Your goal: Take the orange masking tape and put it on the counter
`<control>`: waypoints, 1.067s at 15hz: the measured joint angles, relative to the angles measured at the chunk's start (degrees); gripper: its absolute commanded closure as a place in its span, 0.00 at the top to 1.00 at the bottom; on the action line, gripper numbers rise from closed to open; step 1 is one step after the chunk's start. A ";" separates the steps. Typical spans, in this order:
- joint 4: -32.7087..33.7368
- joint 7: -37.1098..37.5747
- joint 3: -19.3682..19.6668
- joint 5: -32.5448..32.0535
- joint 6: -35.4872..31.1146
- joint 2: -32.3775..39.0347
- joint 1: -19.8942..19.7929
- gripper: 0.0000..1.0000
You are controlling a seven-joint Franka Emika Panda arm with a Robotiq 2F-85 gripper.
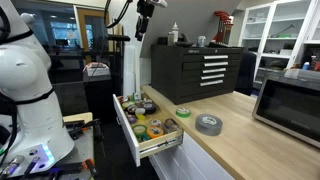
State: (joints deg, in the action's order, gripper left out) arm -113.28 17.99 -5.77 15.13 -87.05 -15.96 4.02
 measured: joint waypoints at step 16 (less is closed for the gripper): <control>-1.48 -0.29 0.01 -2.42 -1.07 1.04 -0.30 1.00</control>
State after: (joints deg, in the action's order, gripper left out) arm -114.75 17.70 -5.76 12.71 -88.13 -14.92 3.72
